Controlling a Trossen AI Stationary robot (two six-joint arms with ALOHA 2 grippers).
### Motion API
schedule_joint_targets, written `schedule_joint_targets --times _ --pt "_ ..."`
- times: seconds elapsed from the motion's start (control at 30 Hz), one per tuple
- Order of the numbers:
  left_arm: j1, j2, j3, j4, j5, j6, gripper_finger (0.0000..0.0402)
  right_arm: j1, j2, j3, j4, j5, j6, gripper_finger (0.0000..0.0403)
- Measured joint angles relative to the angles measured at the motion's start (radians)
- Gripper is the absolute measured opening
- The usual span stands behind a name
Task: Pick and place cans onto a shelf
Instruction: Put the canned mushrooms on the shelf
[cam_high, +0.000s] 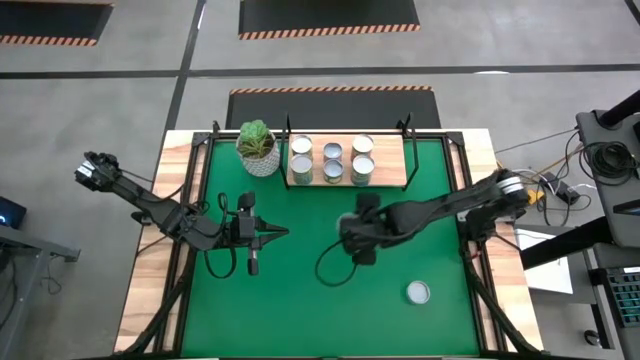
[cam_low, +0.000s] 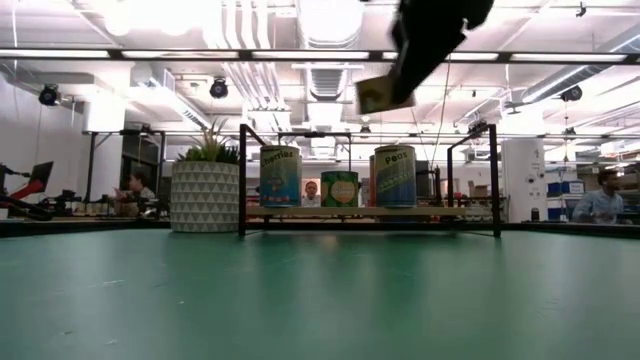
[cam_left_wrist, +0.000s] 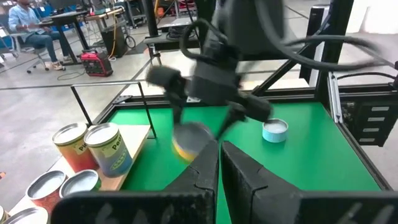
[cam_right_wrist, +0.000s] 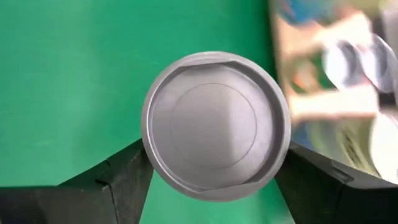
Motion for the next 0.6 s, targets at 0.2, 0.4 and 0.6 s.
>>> schedule_joint_targets --times 0.2,0.4,0.6 --pt "0.0 0.0 0.0 0.0 0.0 0.0 0.0 -0.049 -0.198 -0.212 0.0 0.059 0.22 0.0282" --pt "0.0 0.0 0.0 0.0 0.0 0.0 0.0 -0.125 -0.348 -0.393 0.001 0.057 0.398 0.0279" --pt "0.0 0.0 0.0 0.002 0.0 0.0 0.0 -0.222 -0.421 -0.516 0.025 0.058 0.393 0.0282"
